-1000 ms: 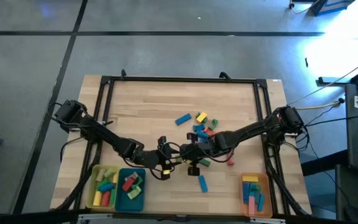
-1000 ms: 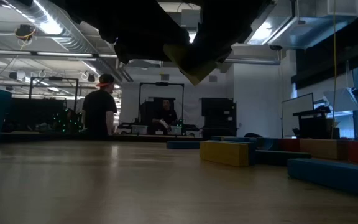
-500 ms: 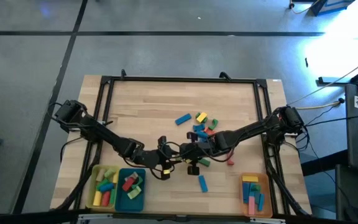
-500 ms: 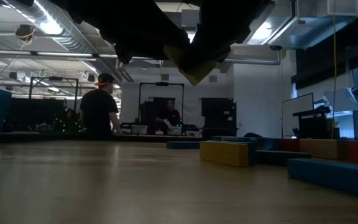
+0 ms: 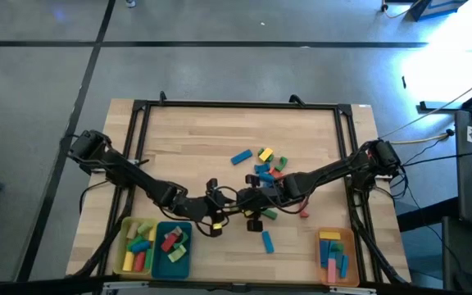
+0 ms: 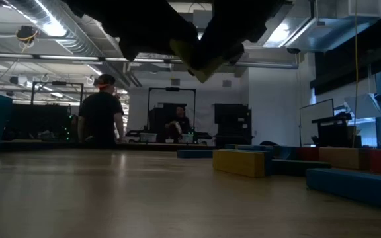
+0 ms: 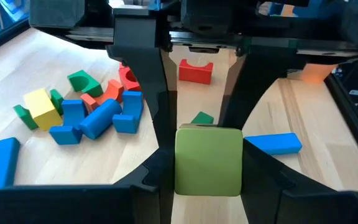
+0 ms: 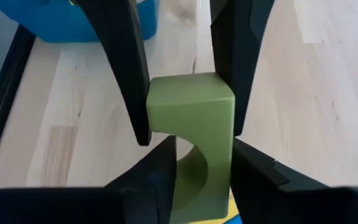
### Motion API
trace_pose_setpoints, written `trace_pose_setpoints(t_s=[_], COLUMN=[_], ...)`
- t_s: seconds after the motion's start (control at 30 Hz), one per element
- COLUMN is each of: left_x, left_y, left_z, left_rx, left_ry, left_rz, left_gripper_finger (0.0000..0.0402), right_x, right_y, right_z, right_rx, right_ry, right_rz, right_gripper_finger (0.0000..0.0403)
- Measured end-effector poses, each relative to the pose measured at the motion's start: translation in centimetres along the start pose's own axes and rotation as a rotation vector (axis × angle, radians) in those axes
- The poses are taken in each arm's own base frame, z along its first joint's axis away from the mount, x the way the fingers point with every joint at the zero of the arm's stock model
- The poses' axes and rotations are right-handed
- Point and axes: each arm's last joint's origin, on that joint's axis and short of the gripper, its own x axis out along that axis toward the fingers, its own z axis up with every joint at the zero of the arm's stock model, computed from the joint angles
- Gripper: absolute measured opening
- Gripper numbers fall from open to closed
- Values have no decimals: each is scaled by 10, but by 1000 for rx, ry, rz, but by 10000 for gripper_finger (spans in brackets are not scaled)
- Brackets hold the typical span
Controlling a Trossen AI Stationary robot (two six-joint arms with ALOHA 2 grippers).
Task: Sort blocks by size
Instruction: Put the light green arch block into the blue bin
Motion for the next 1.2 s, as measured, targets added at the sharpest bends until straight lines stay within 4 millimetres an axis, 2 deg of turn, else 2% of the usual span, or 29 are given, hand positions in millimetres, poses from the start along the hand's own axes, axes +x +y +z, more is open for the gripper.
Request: trace_pose_setpoints(t_s=[0.17,0.27,0.43,0.53,0.7,0.83,0.97,1.2], left_x=[-14,-25,-50,-70,-104,-119,-123,-128], left_y=[5,7,4,1,-5,-9,-12,-10], left_z=[5,7,11,12,4,-5,-16,-28], left_rx=[9,7,-10,-42,-270,-436,-548,-524], left_ry=[47,87,169,264,534,684,792,880], left_rz=[7,1,-146,-270,-442,-395,-286,-189], left_gripper_finger=[120,120,124,124,124,124,124,125], right_x=[-4,-12,-27,-29,-30,-30,-30,-30], right_y=[0,0,1,0,-1,-1,-1,-1], right_z=[5,7,17,14,11,10,11,11], right_rx=[-3,-24,-70,-75,-80,-80,-80,-79], right_ry=[5,88,169,207,245,249,248,248], right_rz=[-11,-19,-32,-40,-52,-56,-56,-56], right_gripper_finger=[160,169,172,172,172,172,172,172])
